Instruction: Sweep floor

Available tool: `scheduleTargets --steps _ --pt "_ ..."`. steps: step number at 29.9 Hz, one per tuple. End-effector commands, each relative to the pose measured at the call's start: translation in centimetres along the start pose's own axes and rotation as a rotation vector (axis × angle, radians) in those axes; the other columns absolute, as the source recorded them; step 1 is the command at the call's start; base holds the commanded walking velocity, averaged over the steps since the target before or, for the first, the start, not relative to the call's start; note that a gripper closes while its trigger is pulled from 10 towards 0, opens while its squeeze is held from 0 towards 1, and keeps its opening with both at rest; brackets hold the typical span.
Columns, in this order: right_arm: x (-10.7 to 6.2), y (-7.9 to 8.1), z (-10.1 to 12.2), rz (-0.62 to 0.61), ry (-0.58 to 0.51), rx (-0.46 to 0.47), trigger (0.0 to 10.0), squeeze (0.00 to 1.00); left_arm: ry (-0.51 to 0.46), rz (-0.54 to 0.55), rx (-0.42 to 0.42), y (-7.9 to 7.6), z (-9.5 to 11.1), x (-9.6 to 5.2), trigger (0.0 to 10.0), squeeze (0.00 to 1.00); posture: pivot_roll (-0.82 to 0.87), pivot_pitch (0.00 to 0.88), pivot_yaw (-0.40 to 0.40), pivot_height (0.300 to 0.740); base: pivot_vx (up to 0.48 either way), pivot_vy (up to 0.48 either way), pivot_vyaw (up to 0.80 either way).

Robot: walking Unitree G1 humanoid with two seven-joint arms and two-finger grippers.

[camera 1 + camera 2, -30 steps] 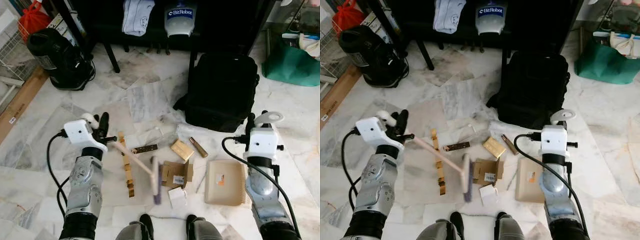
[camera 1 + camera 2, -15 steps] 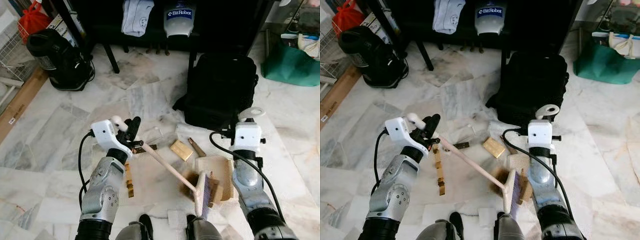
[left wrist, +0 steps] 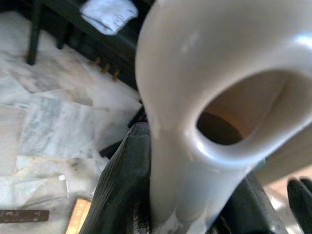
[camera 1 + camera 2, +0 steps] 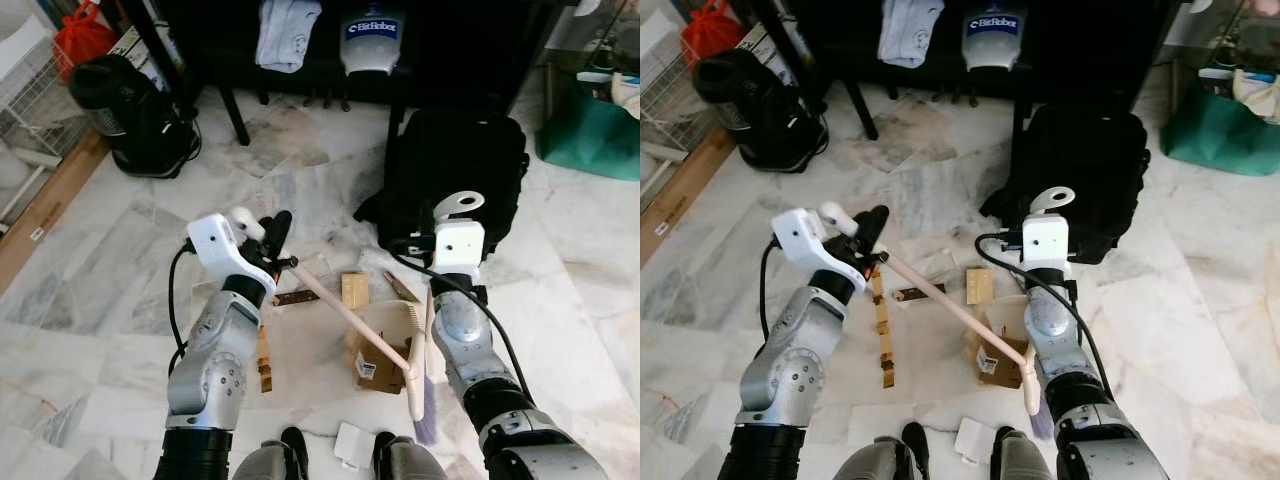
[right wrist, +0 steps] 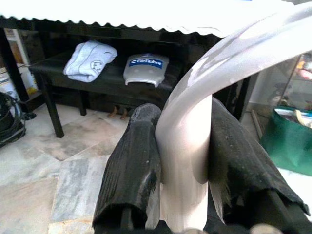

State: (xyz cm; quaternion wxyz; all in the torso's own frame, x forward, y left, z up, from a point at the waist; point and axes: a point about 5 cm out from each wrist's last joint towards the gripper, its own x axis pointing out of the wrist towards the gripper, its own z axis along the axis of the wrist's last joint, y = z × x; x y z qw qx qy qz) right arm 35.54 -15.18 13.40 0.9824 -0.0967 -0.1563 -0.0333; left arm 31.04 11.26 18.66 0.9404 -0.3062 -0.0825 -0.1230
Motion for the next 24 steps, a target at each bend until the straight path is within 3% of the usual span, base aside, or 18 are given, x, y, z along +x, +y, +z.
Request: scheduleTargets --steps 1,8,10,12,14,16,20,21,24 --pt "-0.5 0.9 -0.4 0.011 0.018 0.043 10.0 0.0 -0.062 -0.077 -0.107 -1.4 1.3 0.1 10.0 0.0 0.05 0.196 0.11 0.74 0.0 0.0 0.0" --pt "-1.1 1.0 -1.1 0.02 0.038 0.051 10.0 0.0 -0.086 -0.068 -0.131 -1.5 2.6 -0.2 10.0 0.0 0.06 0.174 0.112 0.74 0.0 0.0 0.0" --pt "-1.2 0.9 -1.3 0.021 0.044 0.048 10.0 0.0 -0.156 -0.068 -0.119 -1.8 4.4 -0.1 10.0 0.0 0.06 0.171 0.111 0.74 0.0 0.0 0.0" --pt "-1.2 0.9 -1.3 0.021 0.044 0.048 10.0 0.0 -0.156 -0.068 -0.119 -1.8 4.4 -0.1 10.0 0.0 0.06 0.171 0.111 0.74 0.0 0.0 0.0" --pt "-1.2 0.8 -1.4 0.02 0.046 0.044 10.0 0.0 -0.262 -0.029 -0.053 -1.3 6.9 0.1 10.0 0.0 0.06 0.168 0.109 0.74 0.0 0.0 0.0" --pt "-1.2 0.7 -1.5 0.019 0.048 0.039 10.0 0.0 -0.389 0.05 0.083 0.2 9.9 0.0 10.0 0.0 0.06 0.167 0.107 0.74 0.0 0.0 0.0" --pt "-1.2 0.6 -1.5 0.019 0.047 0.038 10.0 0.0 -0.418 0.072 0.122 0.6 10.6 -0.1 10.0 0.0 0.06 0.167 0.107 0.74 0.0 0.0 0.0" --pt "-1.4 0.5 -1.7 0.02 0.049 0.032 10.0 0.0 -0.414 0.106 0.266 2.1 11.0 -0.2 10.0 0.0 0.05 0.176 0.106 0.74 0.0 0.0 0.0" --pt "-1.6 0.4 -1.8 0.02 0.049 0.029 10.0 0.0 -0.393 0.119 0.358 3.1 10.7 -0.2 10.0 0.0 0.05 0.184 0.104 0.74 0.0 0.0 0.0"
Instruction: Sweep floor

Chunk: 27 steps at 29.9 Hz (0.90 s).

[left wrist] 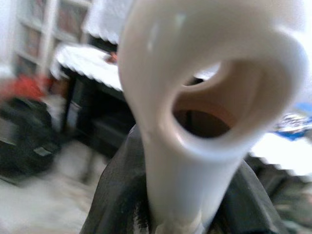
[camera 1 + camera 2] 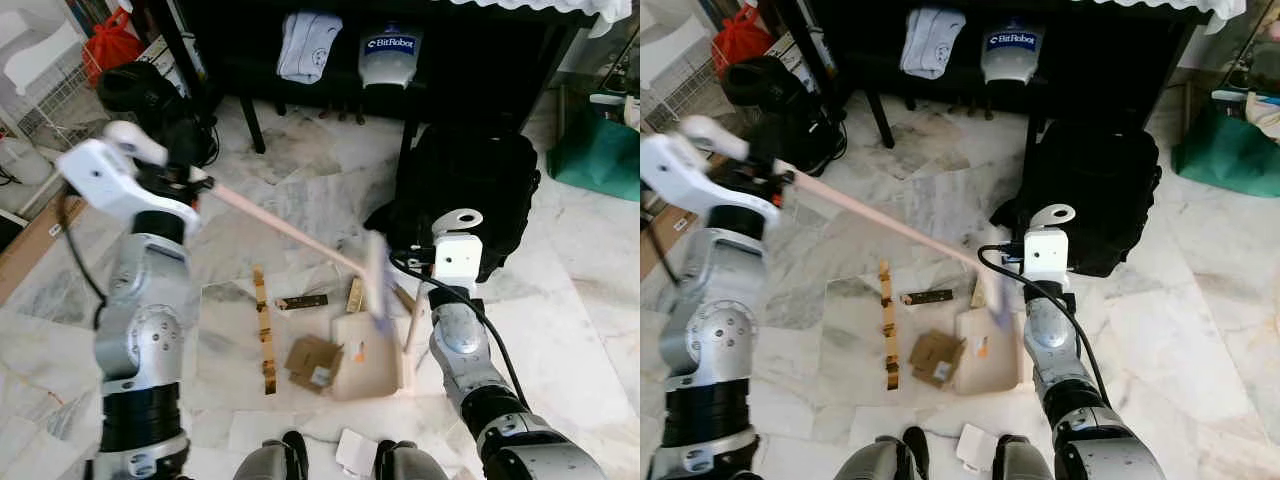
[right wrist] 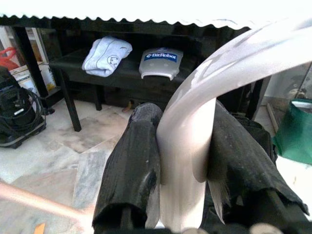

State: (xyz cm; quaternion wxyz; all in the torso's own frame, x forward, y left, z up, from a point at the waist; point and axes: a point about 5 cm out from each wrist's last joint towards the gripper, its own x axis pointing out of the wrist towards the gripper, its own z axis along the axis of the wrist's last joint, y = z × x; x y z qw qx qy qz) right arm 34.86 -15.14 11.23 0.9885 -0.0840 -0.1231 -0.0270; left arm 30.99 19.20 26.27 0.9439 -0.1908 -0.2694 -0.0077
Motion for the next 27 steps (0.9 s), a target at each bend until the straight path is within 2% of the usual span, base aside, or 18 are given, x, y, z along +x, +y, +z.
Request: scheduleTargets --steps 1,3,4,7,11,12,15,19,22,27 --pt "-0.4 0.0 -0.1 0.005 -0.018 0.002 10.0 0.0 0.008 0.016 0.095 1.2 -0.5 -0.5 10.0 0.0 0.05 0.185 0.104 0.74 0.0 0.0 0.0" --pt "-0.6 -0.1 -0.2 0.008 -0.017 -0.002 10.0 0.0 0.024 0.017 0.135 1.5 -1.2 -0.6 10.0 0.0 0.04 0.192 0.103 0.74 0.0 0.0 0.0" --pt "-0.7 -0.2 -0.3 0.009 -0.019 -0.005 10.0 0.0 0.05 0.004 0.198 1.6 -2.2 -0.8 10.0 0.0 0.03 0.2 0.102 0.74 0.0 0.0 0.0" --pt "-0.8 -0.3 -0.4 0.01 -0.019 -0.008 10.0 0.0 0.065 -0.002 0.218 1.7 -2.7 -0.9 10.0 0.0 0.03 0.204 0.102 0.74 0.0 0.0 0.0" --pt "-1.2 -0.7 -0.5 0.006 -0.027 -0.018 10.0 0.0 0.139 -0.057 0.346 1.7 -5.1 -1.6 10.0 0.0 0.0 0.225 0.099 0.74 0.0 0.0 0.0" --pt "-1.2 -0.7 -0.5 0.006 -0.027 -0.018 10.0 0.0 0.139 -0.057 0.346 1.7 -5.1 -1.6 10.0 0.0 0.0 0.225 0.099 0.74 0.0 0.0 0.0" --pt "-1.5 -1.1 -0.7 0.003 -0.031 -0.022 10.0 0.0 0.165 -0.058 0.421 2.3 -6.2 -2.1 10.0 0.0 -0.02 0.243 0.095 0.74 0.0 0.0 0.0" --pt "-1.7 -1.2 -0.8 0.002 -0.03 -0.024 10.0 0.0 0.173 -0.057 0.445 2.5 -6.4 -2.4 10.0 0.0 -0.02 0.247 0.094 0.74 0.0 0.0 0.0" --pt "-1.9 -1.3 -0.9 0.005 -0.03 -0.028 10.0 0.0 0.205 -0.095 0.509 2.8 -7.0 -3.3 10.0 0.0 -0.02 0.266 0.086 0.74 0.0 0.0 0.0" --pt "-1.9 -1.1 -0.8 0.009 -0.036 -0.027 10.0 0.0 0.281 -0.169 0.513 2.5 -8.0 -4.5 10.0 0.0 -0.02 0.276 0.087 0.74 0.0 0.0 0.0"
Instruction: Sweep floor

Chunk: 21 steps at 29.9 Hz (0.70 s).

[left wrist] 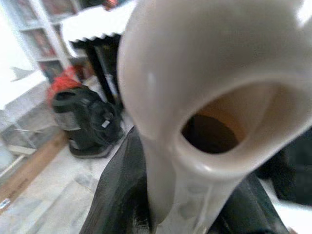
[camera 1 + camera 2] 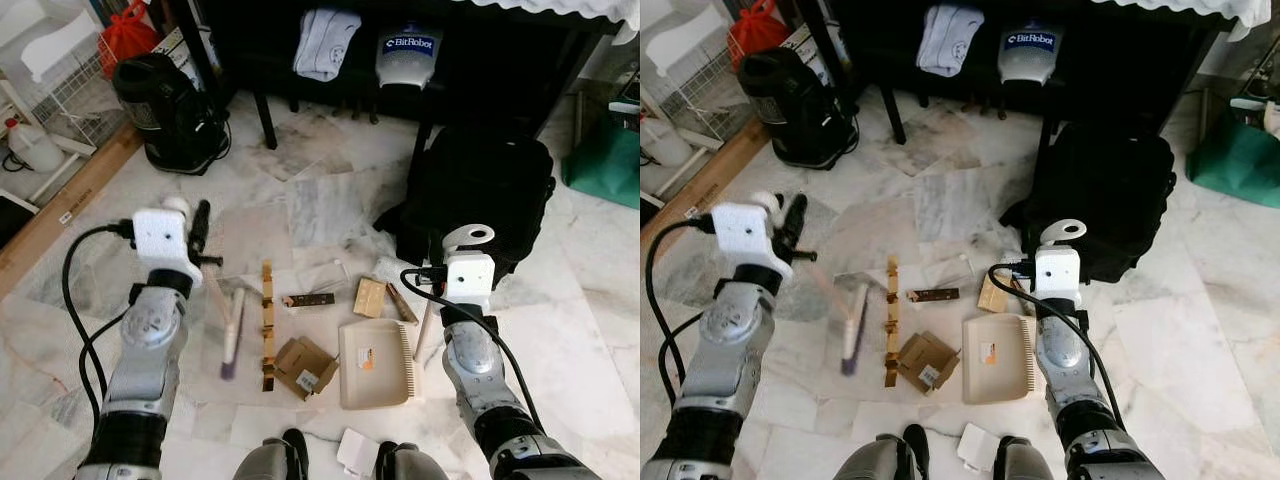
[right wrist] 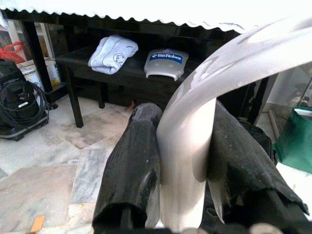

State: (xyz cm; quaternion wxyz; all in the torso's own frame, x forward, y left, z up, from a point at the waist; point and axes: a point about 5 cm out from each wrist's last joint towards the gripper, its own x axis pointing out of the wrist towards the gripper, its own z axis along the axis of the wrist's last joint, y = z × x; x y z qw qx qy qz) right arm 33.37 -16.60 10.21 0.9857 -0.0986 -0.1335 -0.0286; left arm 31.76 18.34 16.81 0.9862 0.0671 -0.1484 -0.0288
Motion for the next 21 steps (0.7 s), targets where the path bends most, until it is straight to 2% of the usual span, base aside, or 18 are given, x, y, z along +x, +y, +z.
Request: scheduleTargets --steps 1,5,11,14,15,17,21 --pt "-0.3 0.3 0.1 0.01 -0.015 0.002 10.0 0.0 0.011 -0.046 0.021 -0.3 0.0 -0.4 10.0 0.0 -0.02 0.276 0.087 0.74 0.0 0.0 0.0" --pt "-0.4 0.1 0.0 0.008 -0.011 0.0 10.0 0.0 0.051 -0.146 0.085 -1.1 -0.2 -0.9 10.0 0.0 -0.01 0.279 0.088 0.74 0.0 0.0 0.0" --pt "-0.5 0.1 0.0 0.007 -0.008 -0.003 10.0 0.0 0.114 -0.229 0.068 -1.6 -0.6 -1.5 10.0 0.0 -0.01 0.279 0.09 0.74 0.0 0.0 0.0" --pt "-0.5 0.0 -0.1 0.005 -0.003 -0.004 10.0 0.0 0.177 -0.313 -0.015 -2.4 -0.6 -1.7 10.0 0.0 -0.01 0.278 0.091 0.74 0.0 0.0 0.0" --pt "-0.5 0.0 -0.1 0.005 -0.003 -0.004 10.0 0.0 0.177 -0.313 -0.015 -2.4 -0.6 -1.7 10.0 0.0 -0.01 0.278 0.091 0.74 0.0 0.0 0.0" --pt "-0.5 0.1 -0.1 0.005 -0.002 -0.004 10.0 0.0 0.202 -0.385 -0.114 -3.4 0.0 -1.7 10.0 0.0 -0.01 0.277 0.092 0.74 0.0 0.0 0.0" --pt "-0.4 0.1 -0.1 0.004 -0.003 -0.003 10.0 0.0 0.211 -0.43 -0.182 -4.3 0.7 -1.4 10.0 0.0 -0.01 0.276 0.095 0.74 0.0 0.0 0.0"
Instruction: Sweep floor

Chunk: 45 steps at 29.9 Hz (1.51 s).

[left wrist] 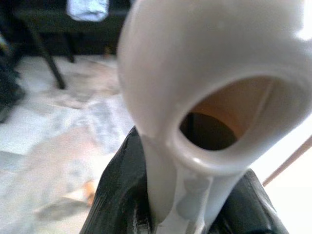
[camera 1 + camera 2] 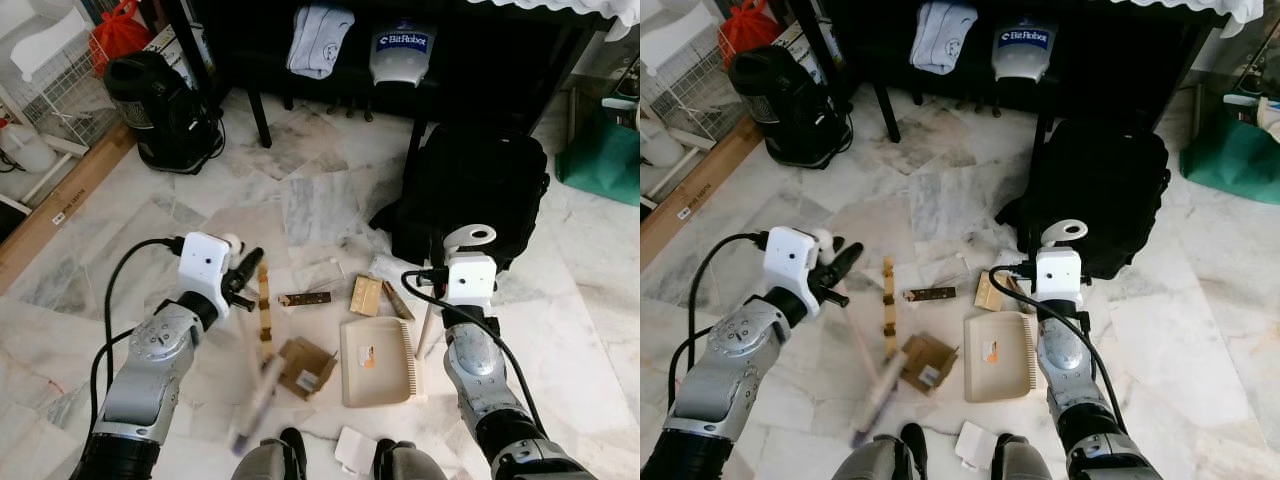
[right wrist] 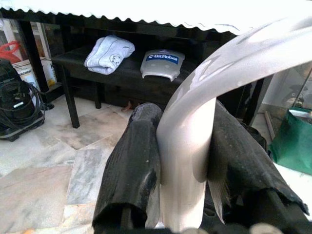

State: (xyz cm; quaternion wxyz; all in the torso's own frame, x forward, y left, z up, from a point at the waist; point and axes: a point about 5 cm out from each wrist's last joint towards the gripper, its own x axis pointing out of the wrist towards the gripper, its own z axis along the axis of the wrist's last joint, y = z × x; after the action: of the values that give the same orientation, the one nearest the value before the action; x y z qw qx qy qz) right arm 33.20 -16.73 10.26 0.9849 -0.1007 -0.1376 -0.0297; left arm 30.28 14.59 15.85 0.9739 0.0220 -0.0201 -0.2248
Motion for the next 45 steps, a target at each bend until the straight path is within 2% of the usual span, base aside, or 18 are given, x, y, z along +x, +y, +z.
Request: scheduleTargets --steps 1,3,10,14,15,20,33,36,45 --pt "-0.3 0.3 -0.1 0.006 0.004 0.002 10.0 0.0 -0.018 -0.044 -0.036 -0.6 0.8 0.1 10.0 0.0 -0.01 0.276 0.095 0.74 0.0 0.0 0.0" --pt "-0.2 0.3 -0.1 0.004 0.005 0.002 10.0 0.0 -0.038 -0.039 -0.074 -0.8 1.3 0.4 10.0 0.0 -0.01 0.276 0.095 0.74 0.0 0.0 0.0" --pt "-0.2 0.4 -0.2 0.007 0.01 0.004 10.0 0.0 -0.074 -0.014 -0.118 -1.4 1.7 1.1 10.0 0.0 0.0 0.271 0.095 0.74 0.0 0.0 0.0" --pt "-0.2 0.4 -0.2 0.01 0.012 0.005 10.0 0.0 -0.112 -0.043 -0.187 -2.7 2.4 1.7 10.0 0.0 0.0 0.269 0.097 0.74 0.0 0.0 0.0" --pt "-0.2 0.5 -0.2 0.011 0.013 0.007 10.0 0.0 -0.123 -0.069 -0.217 -3.5 2.6 2.0 10.0 0.0 0.0 0.268 0.097 0.74 0.0 0.0 0.0" --pt "-0.1 0.6 -0.1 0.012 0.014 0.01 10.0 0.0 -0.133 -0.118 -0.269 -4.8 3.1 2.4 10.0 0.0 0.0 0.26 0.1 0.74 0.0 0.0 0.0" --pt "0.5 0.9 0.3 0.005 0.003 0.022 10.0 0.0 -0.182 -0.159 -0.424 -6.9 4.1 3.4 10.0 0.0 0.01 0.237 0.107 0.74 0.0 0.0 0.0" --pt "0.7 0.8 0.6 -0.002 -0.013 0.03 10.0 0.0 -0.202 -0.154 -0.496 -7.2 4.4 3.6 10.0 0.0 0.02 0.228 0.11 0.74 0.0 0.0 0.0" --pt "2.1 0.2 3.6 -0.034 -0.159 0.087 10.0 0.0 -0.174 -0.125 -0.459 -6.7 3.8 3.9 10.0 0.0 0.01 0.194 0.12 0.74 0.0 0.0 0.0"
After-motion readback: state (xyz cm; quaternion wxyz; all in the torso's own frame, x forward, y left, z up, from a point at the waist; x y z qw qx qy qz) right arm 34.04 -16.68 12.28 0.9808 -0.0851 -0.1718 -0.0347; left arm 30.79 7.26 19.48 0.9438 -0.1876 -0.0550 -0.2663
